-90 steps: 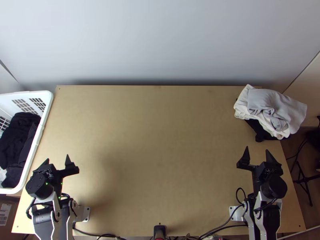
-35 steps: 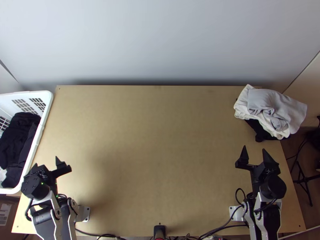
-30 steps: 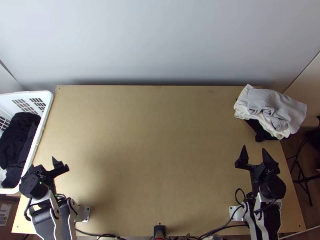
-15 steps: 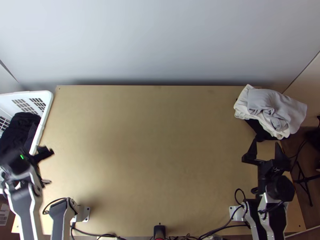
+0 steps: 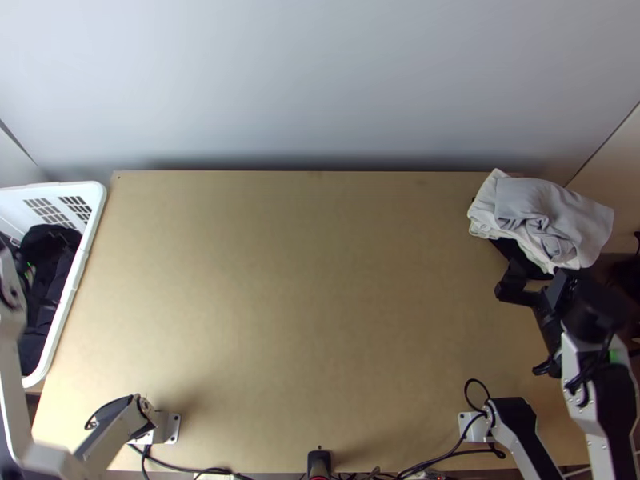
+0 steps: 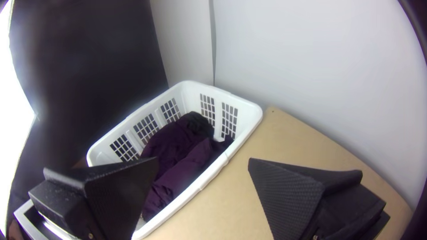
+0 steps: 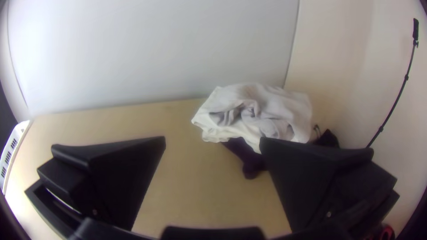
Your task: Fold the t-shirt
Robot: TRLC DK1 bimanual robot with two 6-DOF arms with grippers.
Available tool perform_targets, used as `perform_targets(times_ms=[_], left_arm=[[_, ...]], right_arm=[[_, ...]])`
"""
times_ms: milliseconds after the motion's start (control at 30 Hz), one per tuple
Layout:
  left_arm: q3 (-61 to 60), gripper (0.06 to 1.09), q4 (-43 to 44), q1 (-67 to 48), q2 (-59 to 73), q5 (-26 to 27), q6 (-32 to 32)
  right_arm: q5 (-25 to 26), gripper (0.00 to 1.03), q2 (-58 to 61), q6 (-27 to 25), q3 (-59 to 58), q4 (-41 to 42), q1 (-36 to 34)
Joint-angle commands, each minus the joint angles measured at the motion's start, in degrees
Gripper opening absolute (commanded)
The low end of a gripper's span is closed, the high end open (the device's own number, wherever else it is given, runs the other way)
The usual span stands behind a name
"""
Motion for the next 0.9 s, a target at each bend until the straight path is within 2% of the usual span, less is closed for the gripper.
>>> perform_targets(times_ms=[0,33,133,467,867], left_arm=[[10.8,1.04,-4.18,5.53,15.82,0.19,3.41],[10.98,1.04,-1.45,7.91,18.1,1.86,2.8],[11.94,1.04,0.04,10.45,21.36,4.77,2.8],[13.7,1.03,0.92,16.17,37.7,7.31,3.85],[16.87,1.03,11.65,17.84,55.37,8.63,1.65]], right_arm=[[0.26,0.98,8.03,3.51,12.76,-10.15,3.26],[-0.62,0.99,8.91,1.67,15.66,-13.49,1.59],[-3.34,0.99,9.44,-1.85,17.41,-14.98,-0.96],[-8.09,0.98,14.98,-2.02,21.55,-18.67,-0.78],[-8.53,0.98,16.03,-5.28,22.25,-23.15,-0.78]])
